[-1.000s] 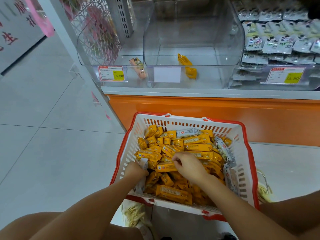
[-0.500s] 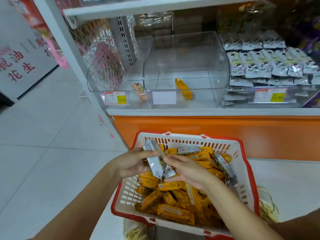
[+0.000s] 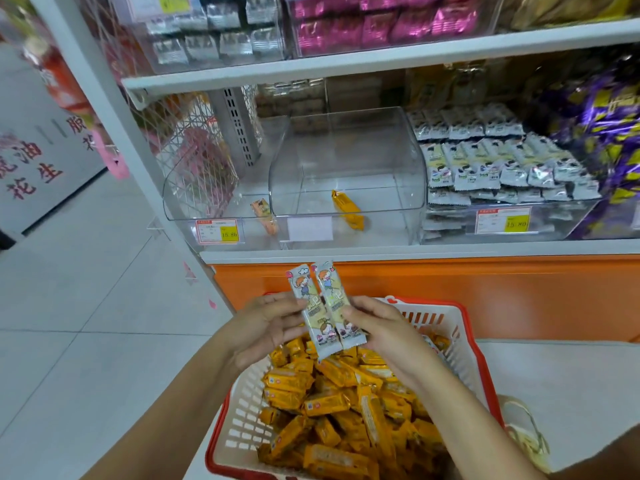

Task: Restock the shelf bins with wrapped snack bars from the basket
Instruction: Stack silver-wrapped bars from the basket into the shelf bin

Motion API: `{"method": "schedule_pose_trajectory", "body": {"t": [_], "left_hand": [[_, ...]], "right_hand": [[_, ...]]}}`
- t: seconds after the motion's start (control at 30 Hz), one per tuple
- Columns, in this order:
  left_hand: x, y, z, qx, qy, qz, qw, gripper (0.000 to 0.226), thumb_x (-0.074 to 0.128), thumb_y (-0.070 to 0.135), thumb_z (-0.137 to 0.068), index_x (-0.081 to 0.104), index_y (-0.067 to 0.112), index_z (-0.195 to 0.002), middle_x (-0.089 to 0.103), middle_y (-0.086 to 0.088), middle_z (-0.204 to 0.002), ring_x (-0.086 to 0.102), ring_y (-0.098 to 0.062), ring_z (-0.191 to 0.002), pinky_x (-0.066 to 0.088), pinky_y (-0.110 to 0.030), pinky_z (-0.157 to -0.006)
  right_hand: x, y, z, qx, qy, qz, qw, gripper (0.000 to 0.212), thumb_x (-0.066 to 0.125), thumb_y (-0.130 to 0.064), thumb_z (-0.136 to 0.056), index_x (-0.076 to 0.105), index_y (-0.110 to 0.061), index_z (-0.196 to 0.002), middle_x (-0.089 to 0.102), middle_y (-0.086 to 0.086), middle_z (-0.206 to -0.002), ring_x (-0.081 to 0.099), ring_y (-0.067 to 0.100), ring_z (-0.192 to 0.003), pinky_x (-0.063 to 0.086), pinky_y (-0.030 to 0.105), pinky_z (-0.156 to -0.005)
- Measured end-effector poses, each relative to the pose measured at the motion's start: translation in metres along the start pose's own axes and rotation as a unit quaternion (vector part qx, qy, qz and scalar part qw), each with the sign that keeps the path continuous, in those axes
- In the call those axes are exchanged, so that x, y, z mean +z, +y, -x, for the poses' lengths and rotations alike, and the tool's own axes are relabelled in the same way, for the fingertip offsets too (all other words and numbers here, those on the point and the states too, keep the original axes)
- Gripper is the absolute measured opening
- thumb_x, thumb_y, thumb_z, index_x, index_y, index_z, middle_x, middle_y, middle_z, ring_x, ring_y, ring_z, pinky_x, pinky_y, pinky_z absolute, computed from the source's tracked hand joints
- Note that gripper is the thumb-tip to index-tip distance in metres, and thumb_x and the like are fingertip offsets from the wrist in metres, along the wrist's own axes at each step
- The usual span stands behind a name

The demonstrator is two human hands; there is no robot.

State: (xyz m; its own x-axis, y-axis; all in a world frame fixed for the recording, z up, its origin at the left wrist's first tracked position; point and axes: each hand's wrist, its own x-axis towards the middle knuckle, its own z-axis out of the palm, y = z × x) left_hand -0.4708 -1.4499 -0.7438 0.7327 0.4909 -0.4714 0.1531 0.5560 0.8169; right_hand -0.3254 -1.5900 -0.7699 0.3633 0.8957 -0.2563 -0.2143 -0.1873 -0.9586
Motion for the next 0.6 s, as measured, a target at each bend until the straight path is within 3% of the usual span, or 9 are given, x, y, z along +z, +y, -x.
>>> {"method": "schedule_pose_trajectory", "body": {"t": [0.07, 0.13, 0.23, 0.3, 0.37, 0.5, 0.6], "left_hand": [[0.007, 0.001, -0.003, -0.008, -0.018, 0.024, 1.0, 0.053, 0.074, 0.011, -0.072, 0.054, -0.004, -0.12, 0.059, -0.025, -0.126, 0.056, -0.038, -0.118, 0.05, -0.043, -0.095], [0.017, 0.002, -0.006, -0.005, -0.046, 0.043, 0.998, 0.04, 0.066, 0.009, -0.082, 0.057, -0.003, -0.119, 0.061, -0.024, -0.123, 0.064, -0.034, -0.107, 0.053, -0.043, -0.09], [0.037, 0.008, -0.012, 0.017, -0.071, 0.052, 0.996, 0.035, 0.057, 0.011, -0.083, 0.062, 0.002, -0.116, 0.065, -0.021, -0.117, 0.068, -0.029, -0.097, 0.057, -0.039, -0.083], [0.053, 0.013, -0.016, 0.035, -0.084, 0.041, 0.995, 0.035, 0.056, 0.012, -0.082, 0.062, 0.002, -0.116, 0.065, -0.02, -0.116, 0.068, -0.028, -0.098, 0.057, -0.038, -0.085], [0.073, 0.02, -0.02, 0.052, -0.099, 0.017, 0.994, 0.037, 0.056, 0.013, -0.082, 0.062, 0.001, -0.116, 0.065, -0.021, -0.117, 0.067, -0.027, -0.099, 0.056, -0.037, -0.086], [0.116, 0.032, -0.025, 0.081, -0.13, -0.023, 0.988, 0.041, 0.057, 0.013, -0.081, 0.059, -0.003, -0.119, 0.065, -0.021, -0.117, 0.067, -0.026, -0.1, 0.057, -0.034, -0.083], [0.148, 0.04, -0.033, 0.083, -0.146, -0.033, 0.985, 0.046, 0.059, 0.014, -0.08, 0.057, -0.002, -0.123, 0.064, -0.021, -0.119, 0.065, -0.028, -0.103, 0.056, -0.036, -0.086]], "right_hand": [[-0.003, -0.004, 0.001, 0.0, -0.002, -0.032, 0.999, 0.017, 0.054, -0.02, -0.097, 0.067, -0.023, -0.108, 0.073, -0.001, -0.106, 0.068, 0.014, -0.1, 0.054, 0.033, -0.086], [-0.006, -0.008, 0.001, -0.03, 0.02, -0.015, 0.999, 0.021, 0.053, -0.02, -0.098, 0.064, -0.032, -0.111, 0.072, -0.003, -0.105, 0.068, 0.012, -0.098, 0.054, 0.03, -0.084], [-0.013, -0.017, 0.004, -0.109, 0.075, 0.109, 0.985, 0.038, 0.053, -0.028, -0.098, 0.05, -0.04, -0.133, 0.064, -0.008, -0.115, 0.061, 0.003, -0.104, 0.051, 0.024, -0.089], [-0.019, -0.03, 0.01, -0.152, 0.108, 0.167, 0.968, 0.044, 0.058, -0.032, -0.094, 0.048, -0.04, -0.136, 0.058, -0.013, -0.119, 0.055, -0.011, -0.104, 0.047, 0.012, -0.086], [-0.029, -0.046, 0.019, -0.189, 0.152, 0.197, 0.95, 0.046, 0.066, -0.03, -0.089, 0.049, -0.045, -0.129, 0.053, -0.017, -0.114, 0.05, -0.018, -0.1, 0.04, 0.002, -0.078], [-0.06, -0.074, 0.039, -0.205, 0.201, 0.21, 0.935, 0.041, 0.07, -0.028, -0.086, 0.052, -0.057, -0.108, 0.062, -0.02, -0.104, 0.056, -0.012, -0.097, 0.042, 0.004, -0.075], [-0.082, -0.092, 0.054, -0.219, 0.237, 0.204, 0.924, 0.036, 0.071, -0.022, -0.086, 0.059, -0.055, -0.092, 0.067, -0.03, -0.091, 0.059, -0.013, -0.088, 0.043, 0.005, -0.07]]}}
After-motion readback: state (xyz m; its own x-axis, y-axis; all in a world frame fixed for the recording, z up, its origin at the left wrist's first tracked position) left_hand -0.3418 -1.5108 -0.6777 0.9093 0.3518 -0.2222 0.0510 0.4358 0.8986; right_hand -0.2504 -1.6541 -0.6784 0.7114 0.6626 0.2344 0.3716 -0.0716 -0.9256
